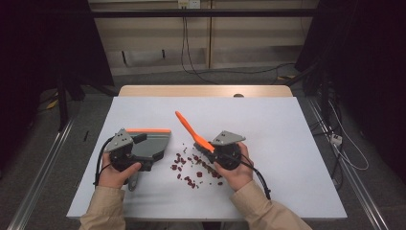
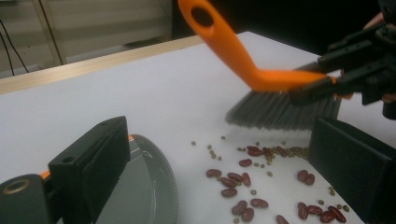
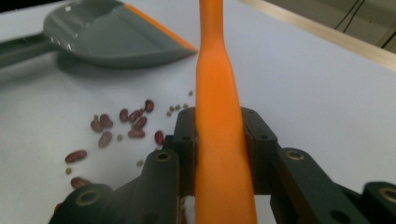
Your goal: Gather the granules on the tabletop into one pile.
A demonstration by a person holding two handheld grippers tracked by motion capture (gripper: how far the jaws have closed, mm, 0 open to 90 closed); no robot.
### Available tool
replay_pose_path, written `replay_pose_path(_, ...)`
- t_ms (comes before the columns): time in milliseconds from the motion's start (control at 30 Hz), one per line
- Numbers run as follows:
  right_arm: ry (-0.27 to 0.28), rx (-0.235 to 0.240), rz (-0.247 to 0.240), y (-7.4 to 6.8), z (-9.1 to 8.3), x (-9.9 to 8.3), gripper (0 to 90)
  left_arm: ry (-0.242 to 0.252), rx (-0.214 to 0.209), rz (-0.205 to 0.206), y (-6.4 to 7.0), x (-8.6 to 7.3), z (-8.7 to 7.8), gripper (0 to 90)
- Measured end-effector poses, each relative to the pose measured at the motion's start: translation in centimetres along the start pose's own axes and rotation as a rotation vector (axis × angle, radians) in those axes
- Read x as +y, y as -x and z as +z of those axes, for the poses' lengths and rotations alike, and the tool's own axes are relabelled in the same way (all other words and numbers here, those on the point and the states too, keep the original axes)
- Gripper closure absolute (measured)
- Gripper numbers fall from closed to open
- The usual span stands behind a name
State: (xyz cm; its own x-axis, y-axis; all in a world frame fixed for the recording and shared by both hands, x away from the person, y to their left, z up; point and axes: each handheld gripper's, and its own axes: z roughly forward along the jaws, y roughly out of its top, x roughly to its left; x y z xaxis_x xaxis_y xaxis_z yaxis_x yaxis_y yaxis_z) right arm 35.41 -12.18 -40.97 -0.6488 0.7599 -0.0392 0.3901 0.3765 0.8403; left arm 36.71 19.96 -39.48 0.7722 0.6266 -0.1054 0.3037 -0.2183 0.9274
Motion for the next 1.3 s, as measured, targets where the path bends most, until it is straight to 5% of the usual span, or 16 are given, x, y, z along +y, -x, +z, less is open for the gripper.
replay_pose_path(167,0.042,0.058,-0.02,2.5,0.4,1.3,71.5,0.004,0.005,-0.014,-0.1,0.0,-0.1,5.8)
replay_pose_path(500,0.076,0.219,-0.112,5.8,5.8,1.9,71.5,-0.004,0.016,-0.026,-0.7,-0.4,-0.3,5.8)
replay_pose_path(733,0.044,0.271,-0.244,5.1,8.5,2.4,71.5,-0.006,0.029,-0.04,-1.3,-0.6,-0.6,5.8)
replay_pose_path(900,0.027,0.318,-0.301,3.9,8.5,2.4,71.2,-0.005,0.043,-0.048,-1.7,-0.8,-1.2,5.8)
replay_pose_path(1300,-0.005,0.398,-0.34,2.5,6.9,1.9,71.0,-0.034,0.047,-0.032,-2.0,-1.6,-2.3,5.8)
